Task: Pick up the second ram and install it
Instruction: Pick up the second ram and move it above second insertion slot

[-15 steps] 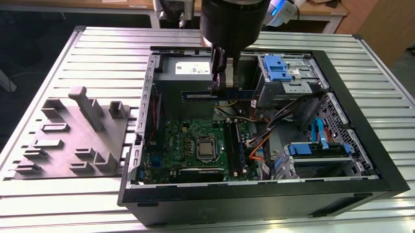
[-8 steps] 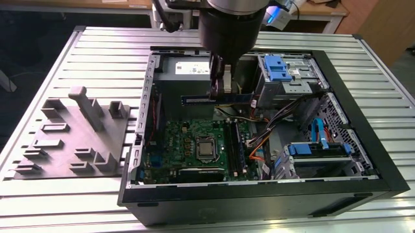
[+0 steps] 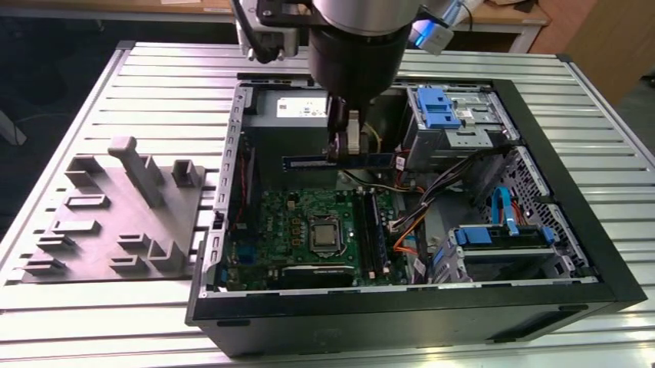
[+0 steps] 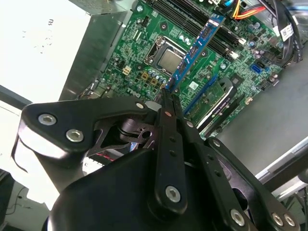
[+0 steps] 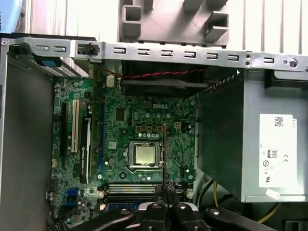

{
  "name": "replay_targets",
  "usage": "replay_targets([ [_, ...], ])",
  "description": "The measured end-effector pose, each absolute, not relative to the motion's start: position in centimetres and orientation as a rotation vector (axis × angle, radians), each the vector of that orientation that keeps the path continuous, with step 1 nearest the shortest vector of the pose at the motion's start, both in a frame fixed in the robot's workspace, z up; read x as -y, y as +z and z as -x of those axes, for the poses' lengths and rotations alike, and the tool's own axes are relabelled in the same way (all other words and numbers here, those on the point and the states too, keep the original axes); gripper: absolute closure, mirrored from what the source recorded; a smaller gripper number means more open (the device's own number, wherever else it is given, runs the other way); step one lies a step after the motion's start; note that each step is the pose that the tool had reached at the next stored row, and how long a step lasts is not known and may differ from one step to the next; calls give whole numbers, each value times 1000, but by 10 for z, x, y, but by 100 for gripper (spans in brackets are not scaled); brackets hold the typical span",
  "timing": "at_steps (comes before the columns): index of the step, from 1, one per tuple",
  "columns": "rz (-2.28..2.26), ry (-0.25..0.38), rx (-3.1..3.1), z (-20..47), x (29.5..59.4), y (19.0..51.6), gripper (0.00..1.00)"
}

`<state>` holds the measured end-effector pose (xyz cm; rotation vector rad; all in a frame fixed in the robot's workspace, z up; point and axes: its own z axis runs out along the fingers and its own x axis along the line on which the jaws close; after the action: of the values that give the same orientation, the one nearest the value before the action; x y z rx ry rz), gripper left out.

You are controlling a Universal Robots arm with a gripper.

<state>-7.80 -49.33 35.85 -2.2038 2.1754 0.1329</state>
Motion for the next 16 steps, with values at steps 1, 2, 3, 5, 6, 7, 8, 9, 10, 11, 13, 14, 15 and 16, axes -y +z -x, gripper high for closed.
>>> replay_targets([
  [1,2204,133,-2175,78,494,357,89],
  [2,2204,134,-2175,78,494,355,89],
  [3,2204,134,-2175,78,494,353,89],
  [5,2205,134,-2175,78,495,350,89],
  [6,2205,134,-2175,78,496,349,89],
  [7,2206,134,-2175,78,496,348,89],
  [8,2206,134,-2174,79,497,347,89],
  [9,2207,135,-2173,79,498,346,89],
  [10,2207,135,-2173,79,499,345,89],
  [11,2208,135,-2173,79,500,343,89],
  [13,2208,136,-2173,79,501,340,89],
  [14,2209,137,-2174,79,501,338,89],
  [15,2209,139,-2174,79,501,336,89],
  [16,2211,141,-2176,79,502,335,89],
])
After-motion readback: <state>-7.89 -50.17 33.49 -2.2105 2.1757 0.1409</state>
